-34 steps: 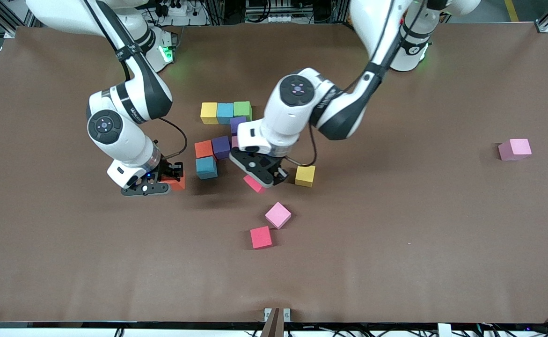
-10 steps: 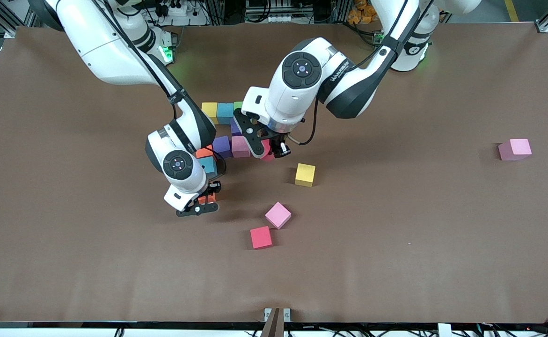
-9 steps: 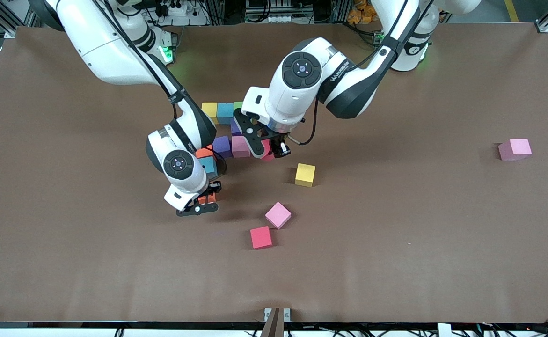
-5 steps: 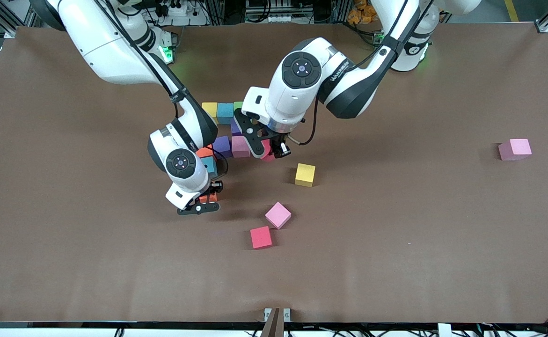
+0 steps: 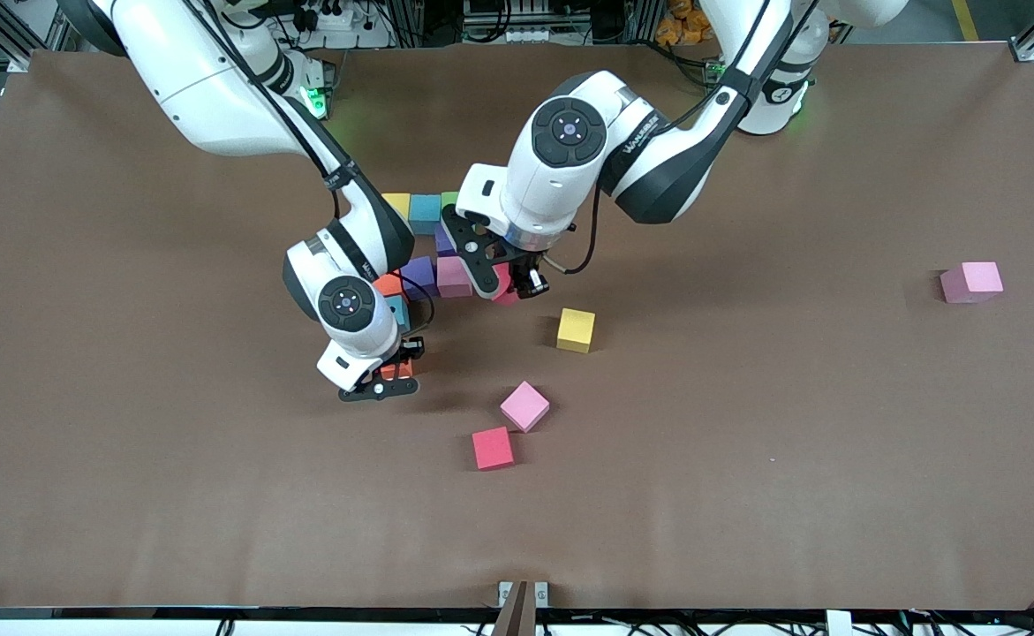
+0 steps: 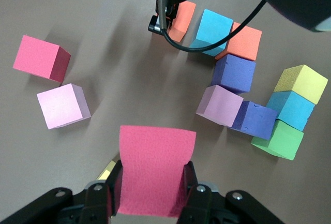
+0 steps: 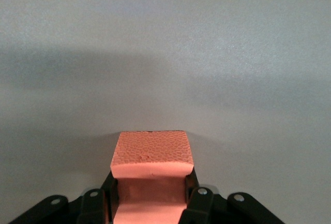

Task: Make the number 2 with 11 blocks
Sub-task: 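Carry the orange block to the figure while the left gripper holds red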

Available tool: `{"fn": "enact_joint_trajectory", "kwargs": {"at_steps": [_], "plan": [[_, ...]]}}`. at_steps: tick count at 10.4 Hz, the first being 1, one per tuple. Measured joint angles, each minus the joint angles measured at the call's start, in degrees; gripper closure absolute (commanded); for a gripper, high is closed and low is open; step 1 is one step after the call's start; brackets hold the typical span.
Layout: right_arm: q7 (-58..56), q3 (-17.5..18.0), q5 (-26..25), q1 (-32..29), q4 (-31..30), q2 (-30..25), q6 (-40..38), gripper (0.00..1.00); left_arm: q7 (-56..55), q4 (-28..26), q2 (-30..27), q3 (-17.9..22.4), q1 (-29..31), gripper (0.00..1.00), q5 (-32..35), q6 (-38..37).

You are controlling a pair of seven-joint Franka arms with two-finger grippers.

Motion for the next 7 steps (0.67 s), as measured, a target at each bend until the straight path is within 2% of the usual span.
{"fn": "enact_joint_trajectory", "kwargs": {"at_steps": [7], "plan": [[0.1, 0.1, 0.0, 0.0, -3.0, -1.5, 2.4, 1.00, 0.0, 0.0, 0.0, 0.0, 0.0, 0.97, 0.0, -0.7]]}}
